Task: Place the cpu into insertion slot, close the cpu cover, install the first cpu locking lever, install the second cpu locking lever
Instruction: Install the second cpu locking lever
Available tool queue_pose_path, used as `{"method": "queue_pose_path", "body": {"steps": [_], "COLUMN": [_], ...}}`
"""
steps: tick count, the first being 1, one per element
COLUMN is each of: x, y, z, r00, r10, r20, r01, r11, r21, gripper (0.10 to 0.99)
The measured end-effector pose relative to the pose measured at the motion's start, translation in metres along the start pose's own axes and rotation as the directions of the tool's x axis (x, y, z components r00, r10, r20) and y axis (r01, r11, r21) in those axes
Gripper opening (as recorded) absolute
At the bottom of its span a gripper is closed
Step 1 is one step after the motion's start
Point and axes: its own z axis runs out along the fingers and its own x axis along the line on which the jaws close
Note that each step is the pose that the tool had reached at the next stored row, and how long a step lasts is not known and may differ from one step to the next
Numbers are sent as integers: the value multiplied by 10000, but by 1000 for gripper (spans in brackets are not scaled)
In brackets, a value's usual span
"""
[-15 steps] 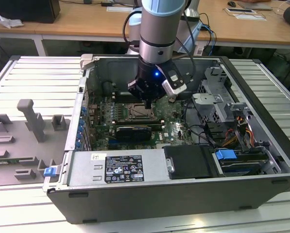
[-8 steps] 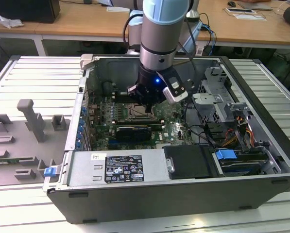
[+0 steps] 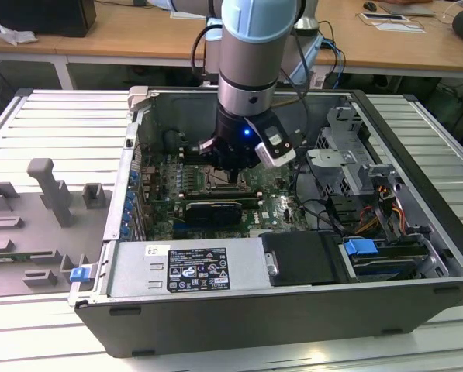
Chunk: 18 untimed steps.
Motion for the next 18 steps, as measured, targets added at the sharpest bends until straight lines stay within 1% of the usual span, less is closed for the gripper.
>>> {"method": "queue_pose_path", "body": {"steps": [6,8,9,10,15,16,18], "x": [153,222,240,244,271,293,316], "y": [1,2,-1,-5,-16,-19,-21], "z": [10,40,71,102,207,229,243], "r00": [10000,10000,10000,10000,9999,9997,9995], "r10": [-1,-3,-6,-15,-151,-240,-313], "r20": [2,2,1,0,-15,-24,-27], "r01": [1,3,6,15,151,240,313], "r11": [10000,10000,10000,10000,9999,9997,9994], "r21": [-11,-15,-17,-17,-47,-96,-163], "gripper": [106,106,106,106,106,106,106]}}
